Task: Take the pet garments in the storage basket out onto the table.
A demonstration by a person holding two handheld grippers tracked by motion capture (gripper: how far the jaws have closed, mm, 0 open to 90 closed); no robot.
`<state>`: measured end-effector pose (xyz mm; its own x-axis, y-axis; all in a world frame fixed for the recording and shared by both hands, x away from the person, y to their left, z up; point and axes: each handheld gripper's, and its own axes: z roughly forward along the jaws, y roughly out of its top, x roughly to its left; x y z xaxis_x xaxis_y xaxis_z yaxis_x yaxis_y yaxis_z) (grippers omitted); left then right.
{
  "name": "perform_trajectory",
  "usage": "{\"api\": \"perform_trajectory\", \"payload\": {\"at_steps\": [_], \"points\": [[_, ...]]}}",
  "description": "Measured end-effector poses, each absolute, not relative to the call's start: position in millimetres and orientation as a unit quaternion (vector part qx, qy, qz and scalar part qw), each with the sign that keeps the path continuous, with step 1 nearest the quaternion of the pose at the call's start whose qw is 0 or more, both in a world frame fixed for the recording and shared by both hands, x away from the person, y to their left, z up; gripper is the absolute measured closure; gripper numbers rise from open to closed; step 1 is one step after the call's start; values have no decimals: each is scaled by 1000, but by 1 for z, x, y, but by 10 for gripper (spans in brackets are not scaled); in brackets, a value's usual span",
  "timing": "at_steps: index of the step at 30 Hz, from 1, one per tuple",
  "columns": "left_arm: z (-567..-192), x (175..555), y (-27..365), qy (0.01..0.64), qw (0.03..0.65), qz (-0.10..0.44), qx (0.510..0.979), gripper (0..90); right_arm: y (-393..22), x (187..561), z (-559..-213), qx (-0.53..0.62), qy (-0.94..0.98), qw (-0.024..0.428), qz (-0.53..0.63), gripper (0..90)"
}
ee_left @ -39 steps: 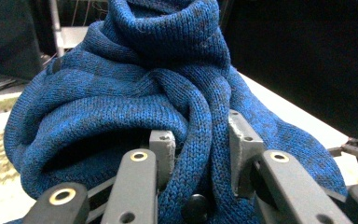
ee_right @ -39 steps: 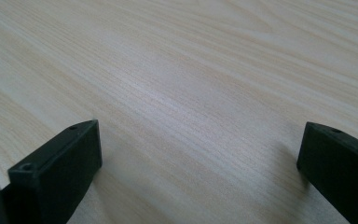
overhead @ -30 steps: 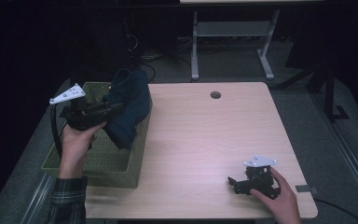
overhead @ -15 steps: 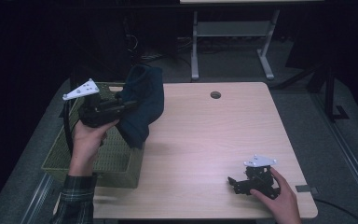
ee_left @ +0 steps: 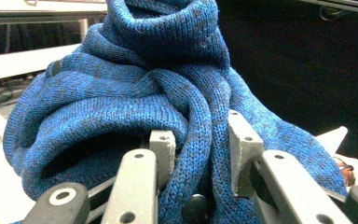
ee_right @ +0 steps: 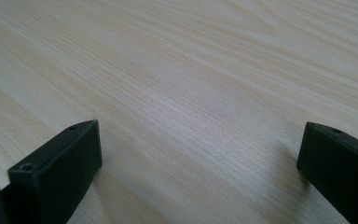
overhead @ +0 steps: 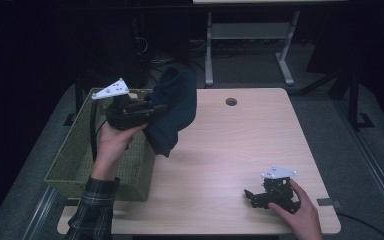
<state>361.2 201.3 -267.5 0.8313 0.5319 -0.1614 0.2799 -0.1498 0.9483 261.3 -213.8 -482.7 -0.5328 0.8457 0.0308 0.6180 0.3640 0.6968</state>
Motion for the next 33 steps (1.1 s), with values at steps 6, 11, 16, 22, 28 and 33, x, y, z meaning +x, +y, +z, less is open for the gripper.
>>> {"api": "perform_trajectory", "payload": {"at_steps": [6,11,16,22,28,33], "points": [[-266,366,181,251,596,95,757,680,-213,262,-483,452,808,169,337,0],[-269,369,165,241,595,87,762,681,-213,262,-483,451,809,170,337,0],[-276,372,148,232,586,77,772,681,-214,262,-483,450,809,170,337,0],[-291,379,127,226,573,62,786,681,-214,262,-483,450,809,170,337,0],[-302,382,109,219,561,60,796,681,-213,262,-483,451,809,170,337,0],[-311,384,95,213,551,56,805,680,-213,262,-483,452,808,170,338,0]]}}
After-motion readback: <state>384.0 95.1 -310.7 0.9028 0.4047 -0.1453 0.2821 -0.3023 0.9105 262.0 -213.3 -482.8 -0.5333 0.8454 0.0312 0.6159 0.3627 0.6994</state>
